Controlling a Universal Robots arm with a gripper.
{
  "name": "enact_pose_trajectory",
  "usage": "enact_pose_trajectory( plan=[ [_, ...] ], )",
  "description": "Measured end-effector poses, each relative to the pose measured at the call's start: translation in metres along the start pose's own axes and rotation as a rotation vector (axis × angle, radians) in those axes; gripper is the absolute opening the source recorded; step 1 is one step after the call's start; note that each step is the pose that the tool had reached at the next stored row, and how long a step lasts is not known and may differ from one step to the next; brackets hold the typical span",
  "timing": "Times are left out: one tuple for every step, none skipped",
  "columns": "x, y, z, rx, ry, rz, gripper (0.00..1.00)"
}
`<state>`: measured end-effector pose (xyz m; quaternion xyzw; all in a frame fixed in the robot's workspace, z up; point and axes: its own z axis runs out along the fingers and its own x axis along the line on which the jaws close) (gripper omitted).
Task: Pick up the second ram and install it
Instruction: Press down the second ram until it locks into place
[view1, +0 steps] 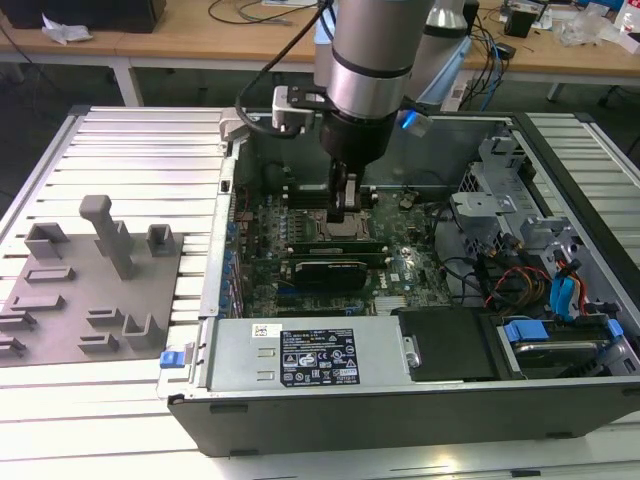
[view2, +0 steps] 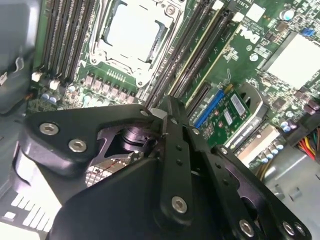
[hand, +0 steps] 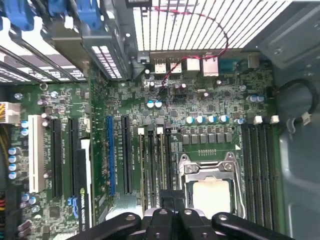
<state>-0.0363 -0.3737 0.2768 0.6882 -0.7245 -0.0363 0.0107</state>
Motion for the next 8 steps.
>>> enact_pose_trajectory(
  plan=[
    [-0.0001,0.0001,-0.0021,0.0,0.0,0.0,0.11],
    [-0.0001,0.0002,-0.0024,0.0,-0.0002,0.0,0.11],
    [-0.0001,0.0002,-0.0025,0.0,0.0,0.0,0.11],
    [-0.0001,0.0002,-0.0026,-0.0001,0.0001,0.0,0.11],
    [-0.0001,0.0002,-0.0026,-0.0001,0.0,0.0,0.11],
    [-0.0001,0.0002,-0.0026,0.0,0.0,0.0,0.11],
    [-0.0001,0.0002,-0.0026,-0.0001,0.0,0.0,0.11],
    [-0.0001,0.0002,-0.0026,0.0,0.0,0.0,0.11]
  ],
)
